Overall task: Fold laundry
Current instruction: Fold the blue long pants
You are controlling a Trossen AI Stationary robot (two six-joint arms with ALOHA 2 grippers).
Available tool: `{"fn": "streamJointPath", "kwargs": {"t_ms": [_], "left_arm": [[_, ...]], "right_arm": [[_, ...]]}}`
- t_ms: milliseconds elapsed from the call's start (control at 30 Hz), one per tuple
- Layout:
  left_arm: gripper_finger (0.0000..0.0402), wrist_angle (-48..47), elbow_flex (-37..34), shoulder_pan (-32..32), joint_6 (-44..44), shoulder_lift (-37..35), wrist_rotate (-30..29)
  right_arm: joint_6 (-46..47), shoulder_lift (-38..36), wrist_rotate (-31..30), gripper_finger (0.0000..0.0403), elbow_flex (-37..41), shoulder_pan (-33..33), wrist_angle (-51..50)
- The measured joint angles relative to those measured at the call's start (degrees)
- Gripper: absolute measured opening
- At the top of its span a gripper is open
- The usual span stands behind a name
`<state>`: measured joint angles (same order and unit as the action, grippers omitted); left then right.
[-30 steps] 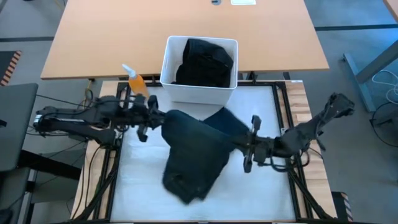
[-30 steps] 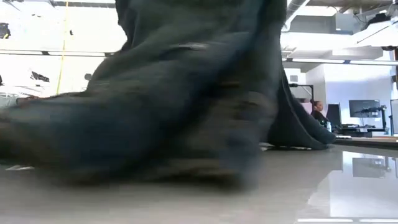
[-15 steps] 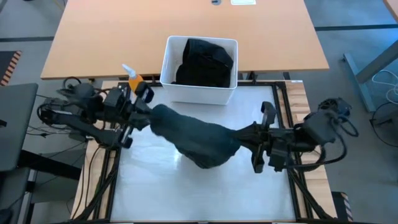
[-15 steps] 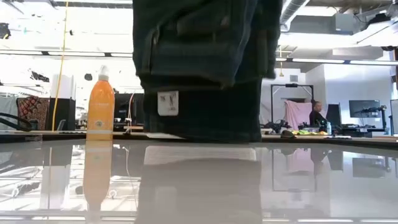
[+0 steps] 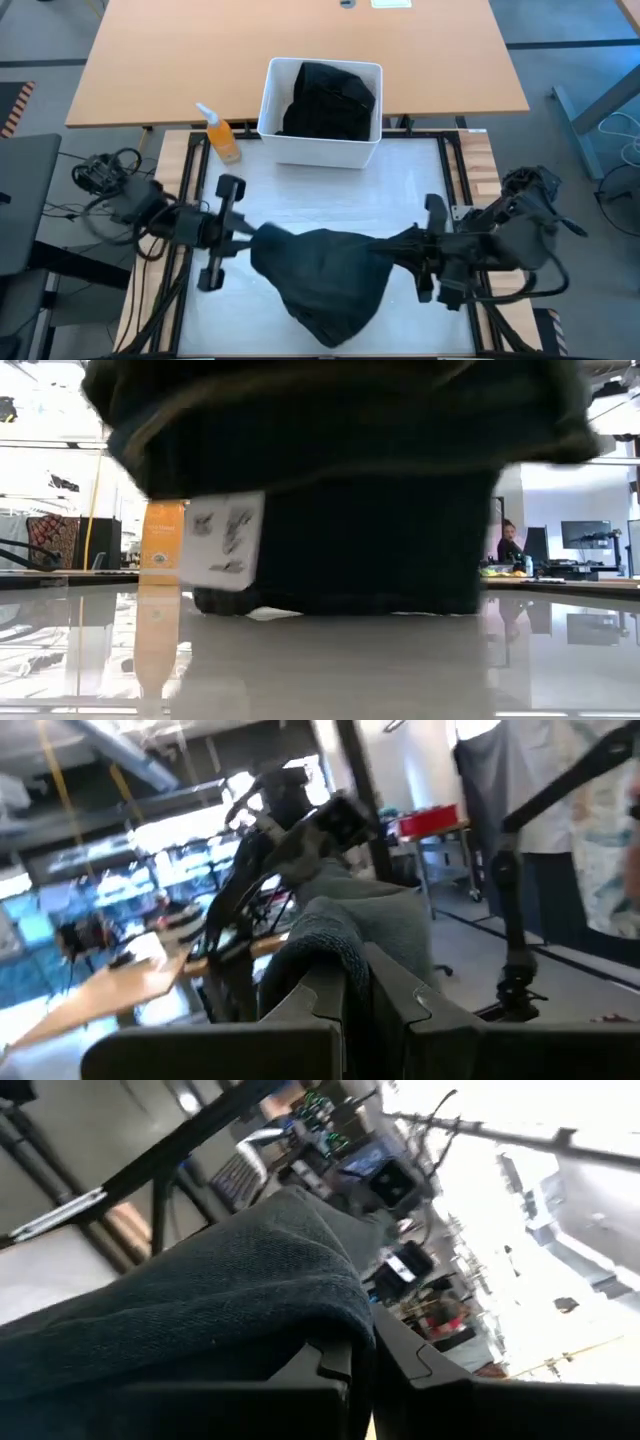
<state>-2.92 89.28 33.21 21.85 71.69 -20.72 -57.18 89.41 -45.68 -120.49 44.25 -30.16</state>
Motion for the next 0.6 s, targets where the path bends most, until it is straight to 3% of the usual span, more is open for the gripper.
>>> {"fn": "streamJointPath", "kwargs": {"t_ms": [200,333,600], "left_arm": [[0.0000,1.3,7.7,7.3,8.1,4.7,-0.9],[0.0000,0.5,13.4,11.0,13.3,10.7,-1.7],[0.0000,0.5,28.5,15.2,26.5,22.1,-11.4]], "right_arm": [[-8.6,0.6,1.7,0.0032,0.0,5.8,11.5],[-13.1,2.5,1.7,0.0032,0.0,8.5,13.8],[-26.7,4.6,-2.1,0.0032,-0.1,12.1,21.9]]}}
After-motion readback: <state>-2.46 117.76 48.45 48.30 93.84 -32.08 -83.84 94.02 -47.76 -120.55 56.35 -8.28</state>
